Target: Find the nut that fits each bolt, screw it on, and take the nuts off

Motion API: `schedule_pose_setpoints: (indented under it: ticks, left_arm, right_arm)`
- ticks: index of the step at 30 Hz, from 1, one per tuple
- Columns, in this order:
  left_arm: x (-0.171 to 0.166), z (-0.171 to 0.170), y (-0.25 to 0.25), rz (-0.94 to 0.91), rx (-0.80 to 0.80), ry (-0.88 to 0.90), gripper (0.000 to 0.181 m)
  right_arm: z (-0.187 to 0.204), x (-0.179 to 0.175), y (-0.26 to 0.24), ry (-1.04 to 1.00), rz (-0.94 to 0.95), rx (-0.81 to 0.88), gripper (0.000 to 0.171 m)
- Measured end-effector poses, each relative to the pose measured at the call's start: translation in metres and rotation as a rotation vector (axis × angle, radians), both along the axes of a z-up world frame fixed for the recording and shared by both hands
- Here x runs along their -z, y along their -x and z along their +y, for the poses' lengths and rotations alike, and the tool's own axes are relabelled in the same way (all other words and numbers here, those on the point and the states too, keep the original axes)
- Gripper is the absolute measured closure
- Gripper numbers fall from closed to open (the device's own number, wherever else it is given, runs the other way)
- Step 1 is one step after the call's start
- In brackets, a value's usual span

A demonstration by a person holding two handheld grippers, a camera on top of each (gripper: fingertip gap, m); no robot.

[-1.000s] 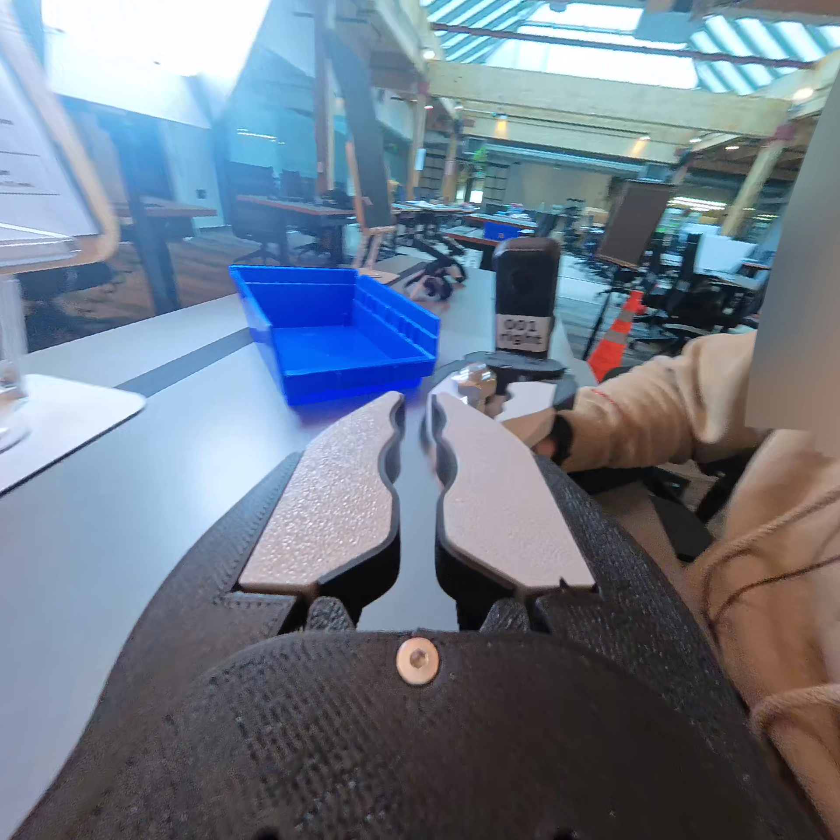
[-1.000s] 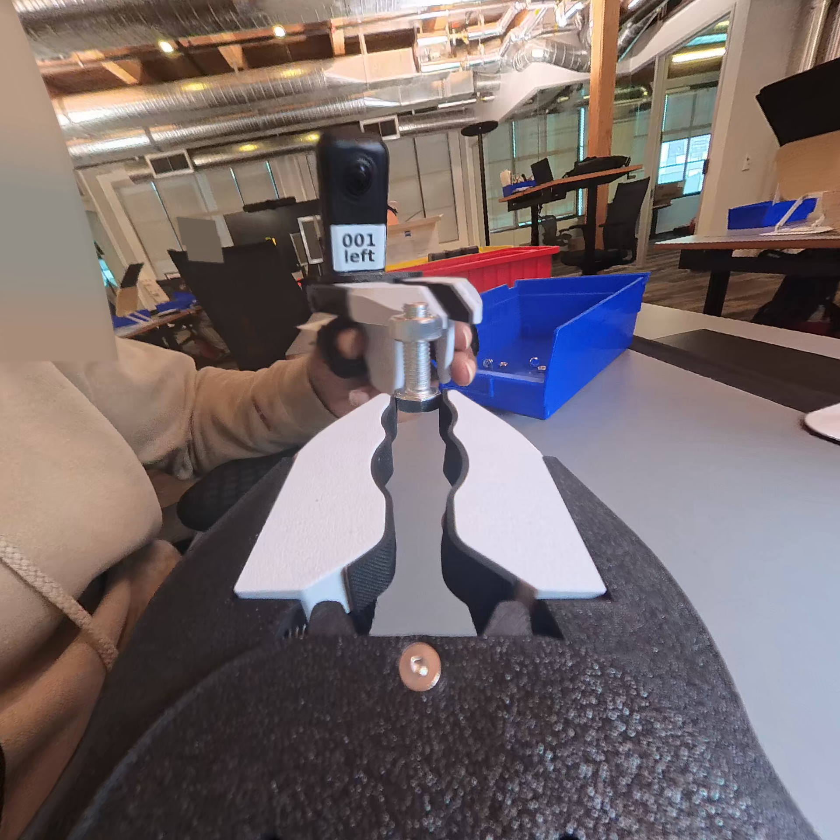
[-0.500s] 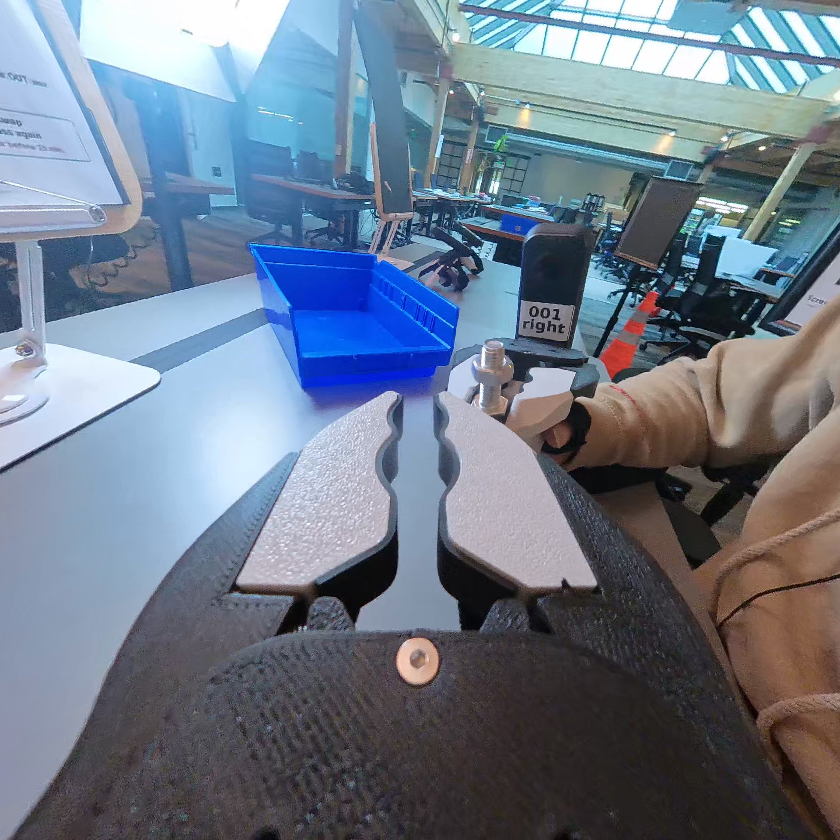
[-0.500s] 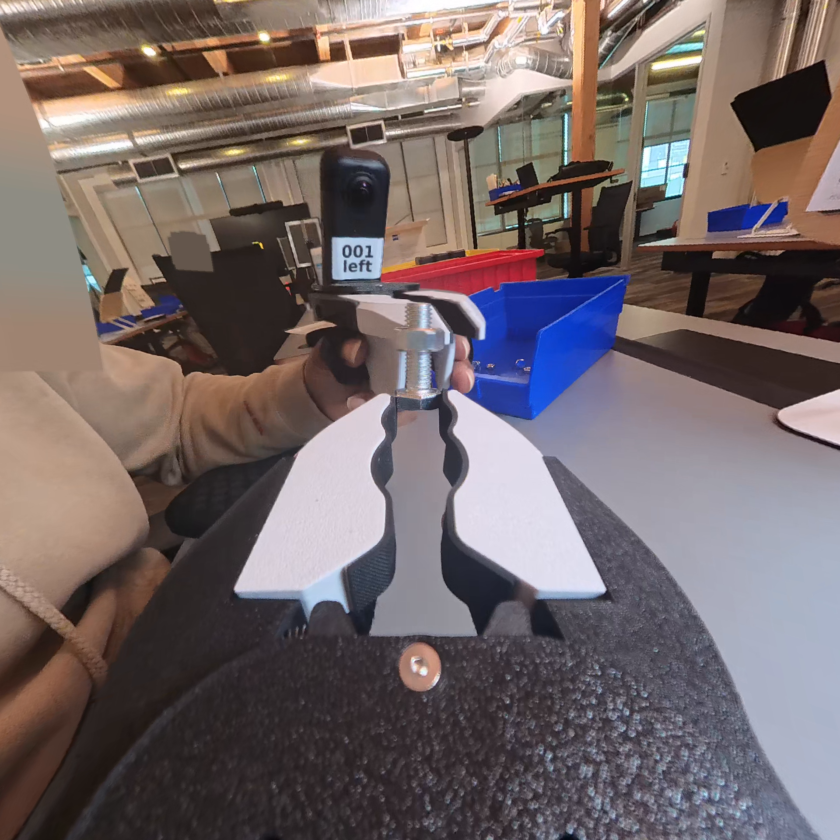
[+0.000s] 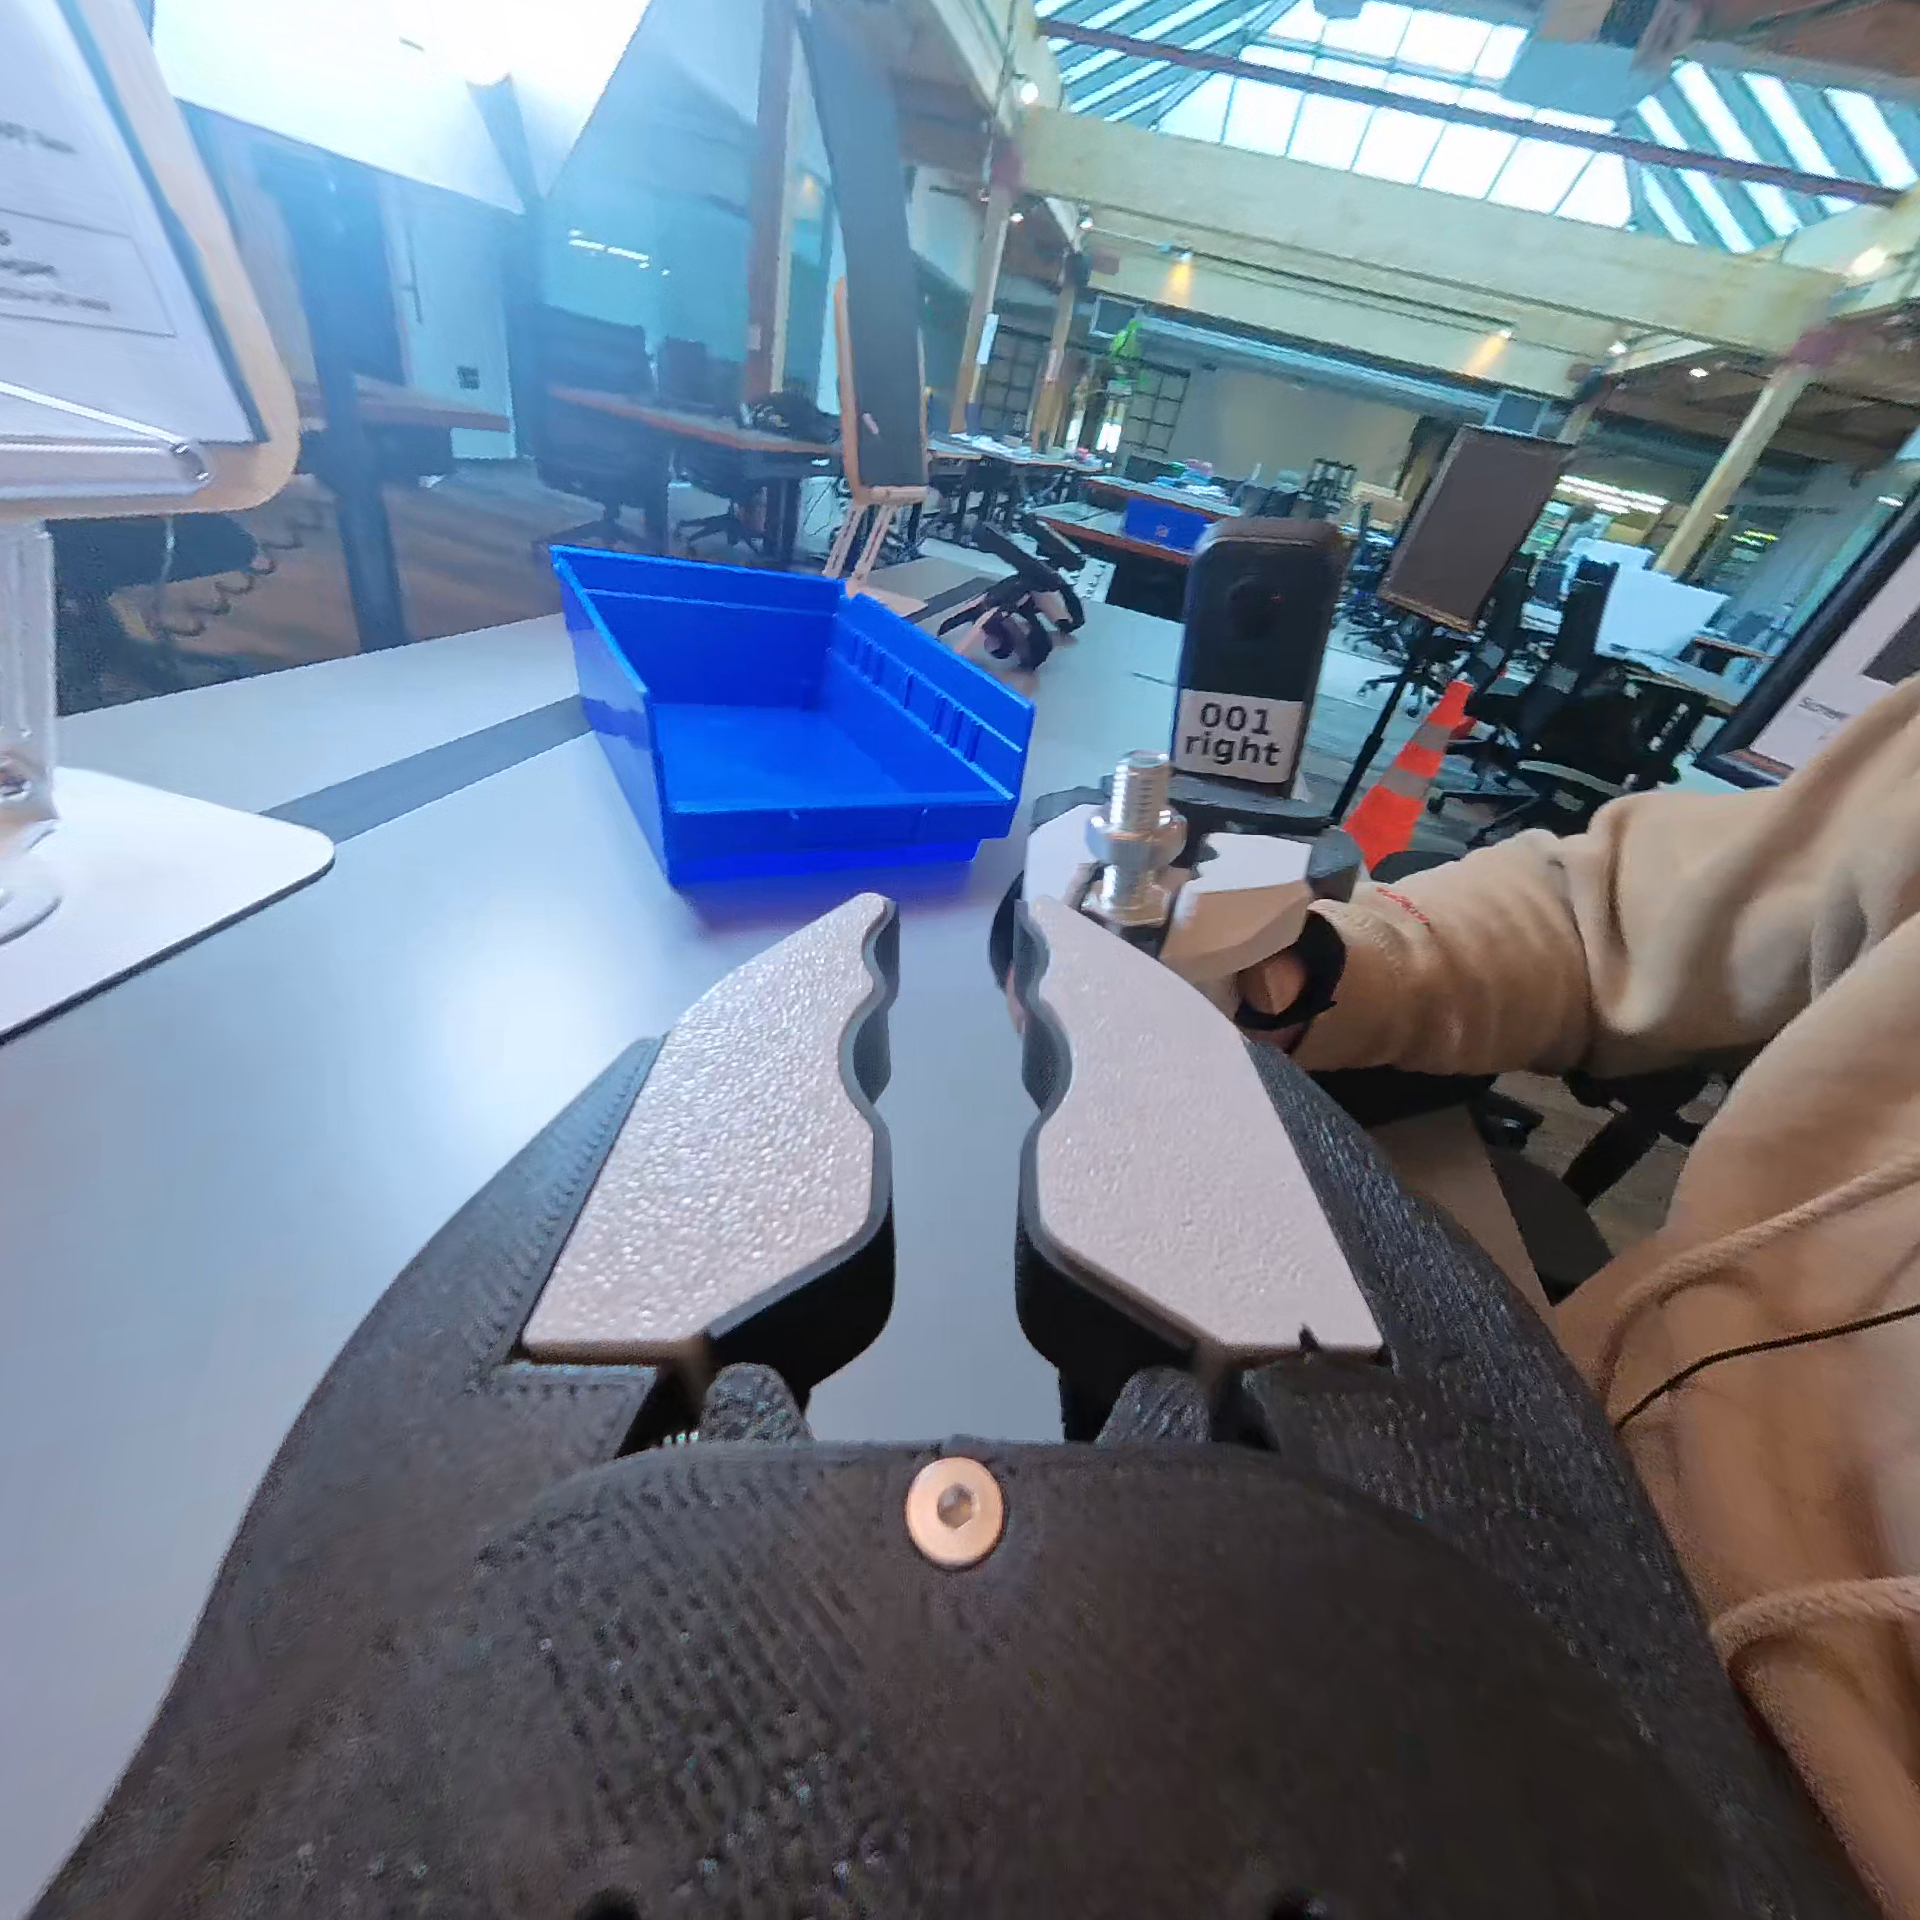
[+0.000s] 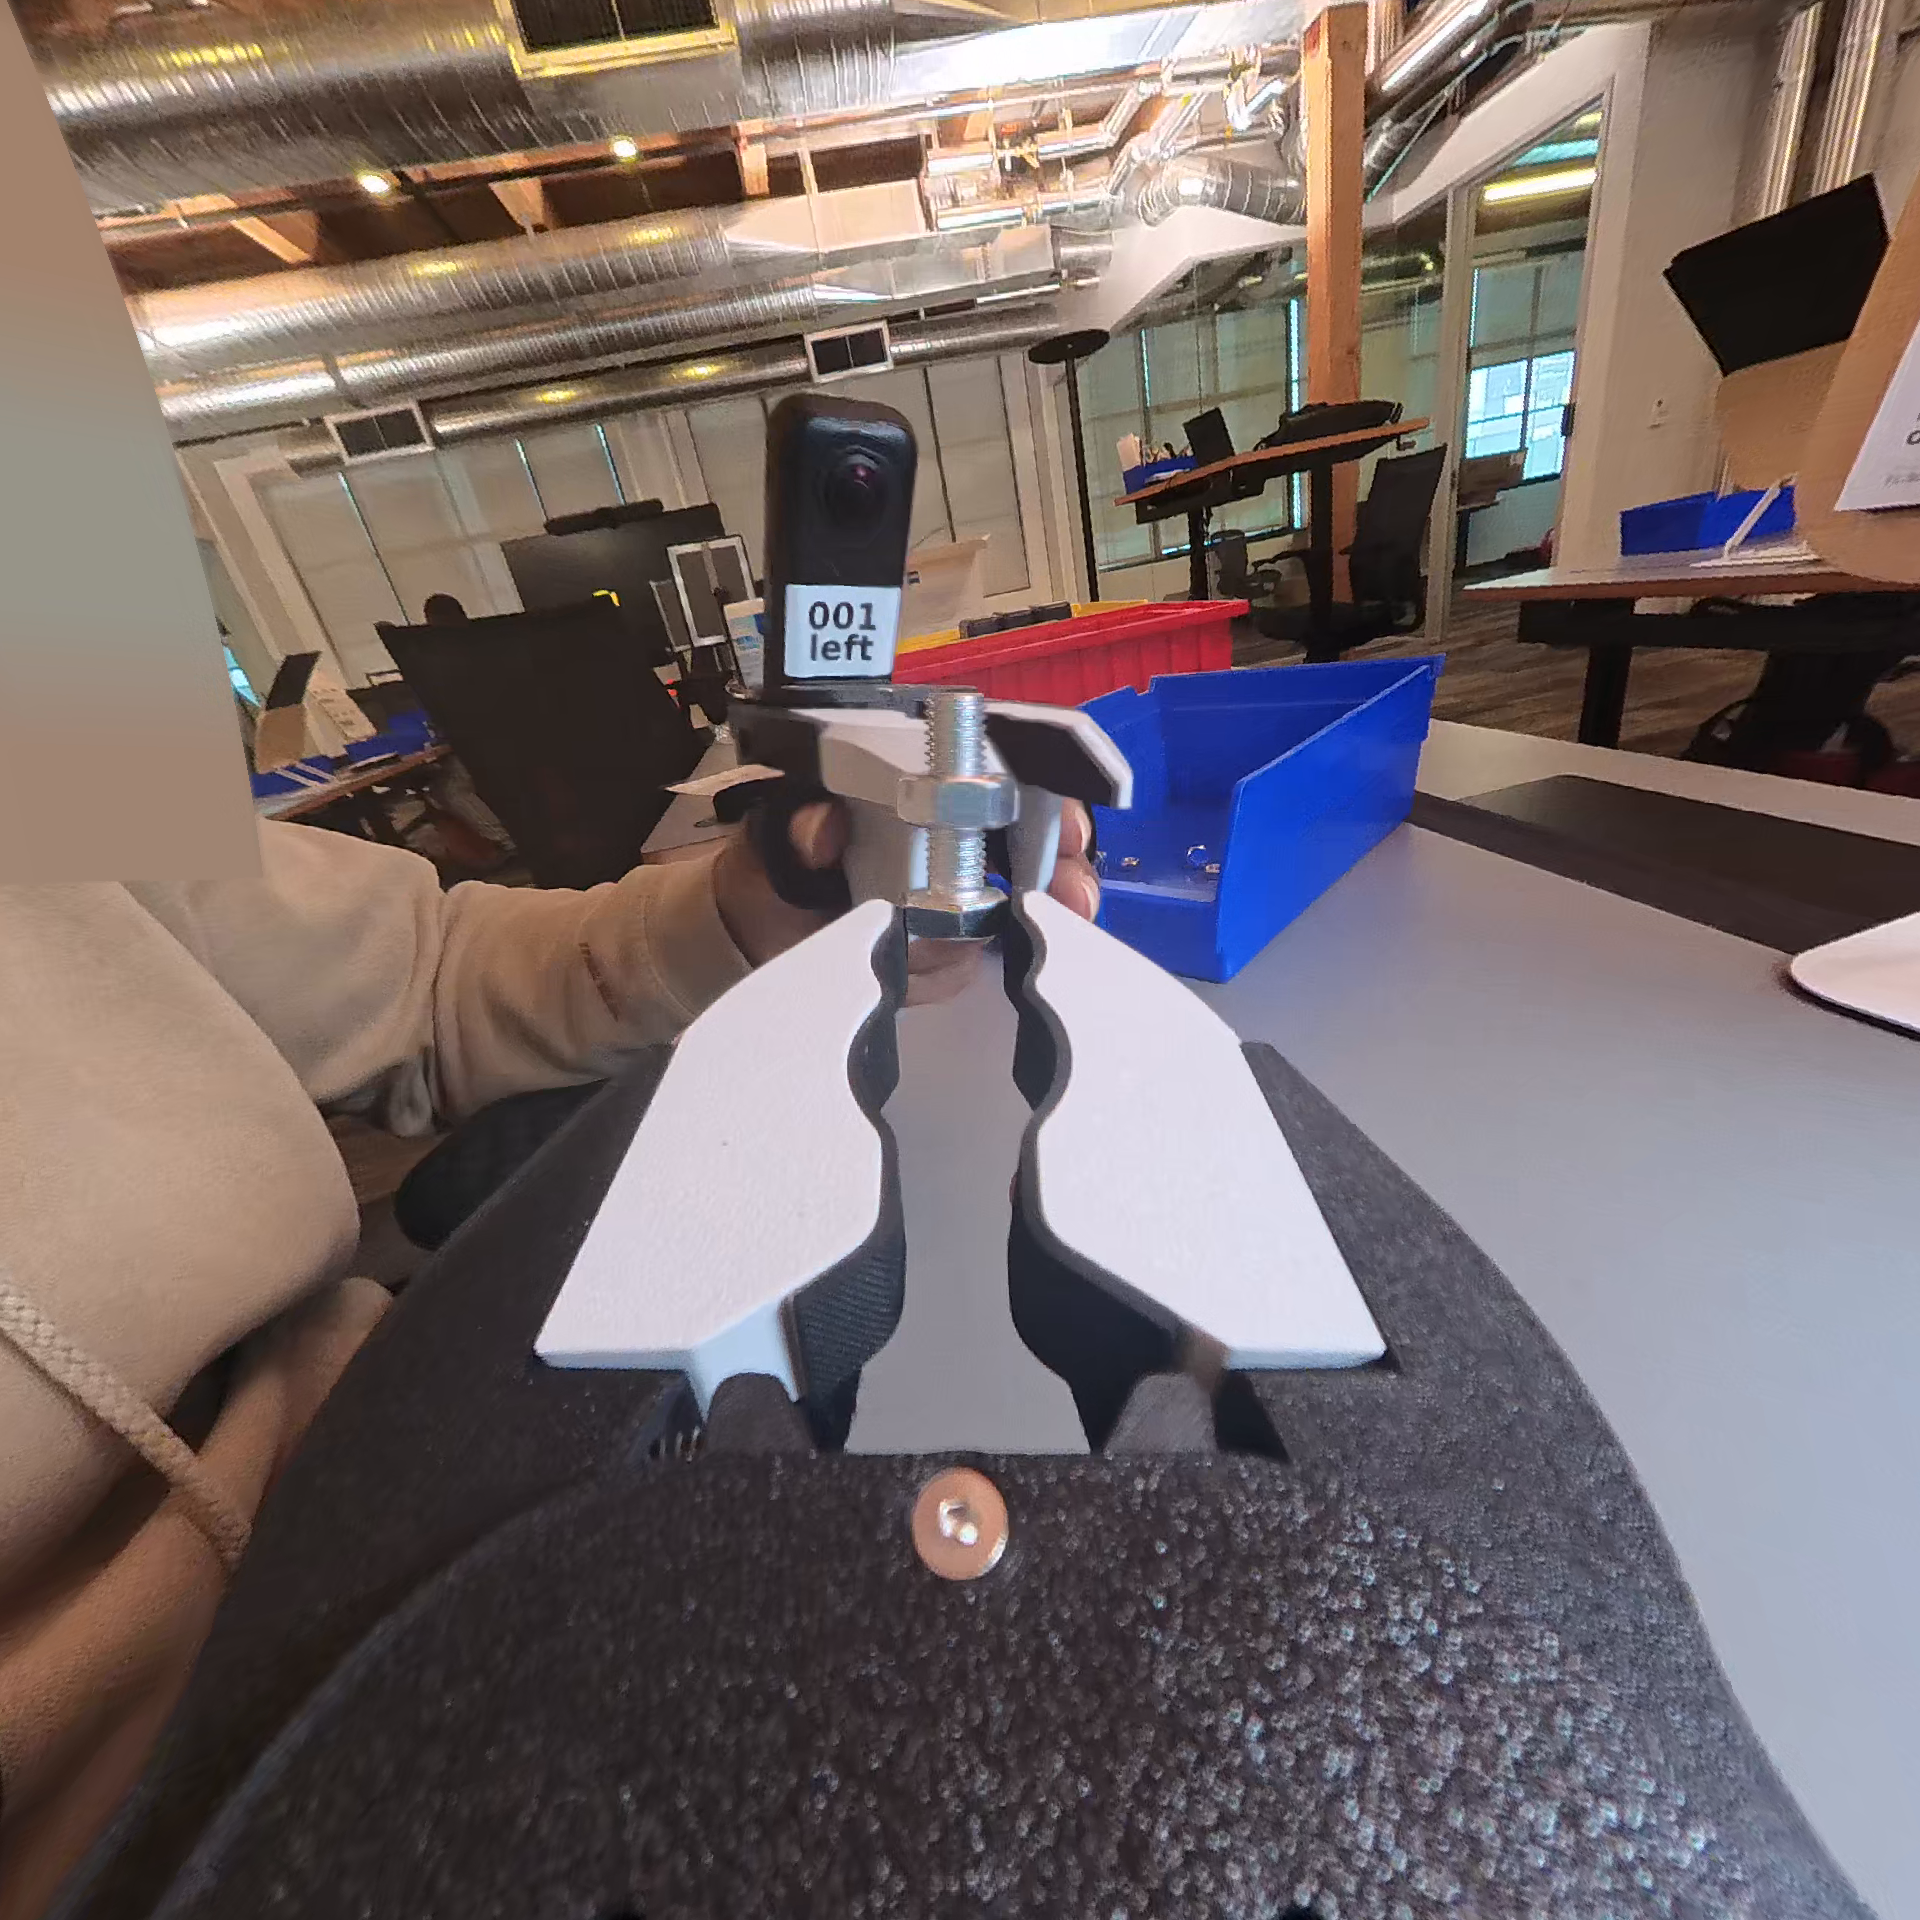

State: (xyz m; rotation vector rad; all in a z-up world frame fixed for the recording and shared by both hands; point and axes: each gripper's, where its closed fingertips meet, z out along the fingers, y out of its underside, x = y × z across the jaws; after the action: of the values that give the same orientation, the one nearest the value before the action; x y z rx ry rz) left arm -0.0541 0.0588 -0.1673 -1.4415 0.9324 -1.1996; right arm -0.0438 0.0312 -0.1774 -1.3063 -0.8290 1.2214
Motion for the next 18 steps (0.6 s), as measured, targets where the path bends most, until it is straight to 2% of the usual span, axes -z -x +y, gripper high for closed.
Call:
schedule_pose_setpoints:
  ticks: [3,7,8,9,10,13,18]
  left_arm:
    - [-0.007,-0.02,-0.009,-0.027,0.075,-0.051,0.149]
    - [-0.004,-0.023,-0.015,0.0,0.072,-0.043,0.149]
    - [-0.004,-0.02,-0.013,0.004,0.058,-0.024,0.152]
    - [0.001,-0.009,-0.008,0.029,-0.001,-0.003,0.174]
    - [0.007,0.002,-0.003,0.053,-0.053,-0.003,0.176]
    - [0.002,0.003,-0.001,0.009,-0.025,0.038,0.17]
    - [-0.007,-0.025,-0.015,-0.018,0.086,-0.032,0.147]
  right_arm:
    - [0.0,0.005,0.004,0.004,-0.024,-0.004,0.153]
    - [-0.002,0.006,0.007,0.009,-0.03,-0.009,0.153]
    - [0.0,0.005,0.004,0.021,-0.013,-0.006,0.153]
    - [0.0,0.001,0.002,0.026,0.011,-0.015,0.153]
    - [0.001,0.0,0.0,0.026,0.016,-0.008,0.153]
    - [0.001,0.001,0.0,0.022,0.006,-0.003,0.153]
    - [-0.001,0.007,0.006,0.023,-0.027,-0.015,0.153]
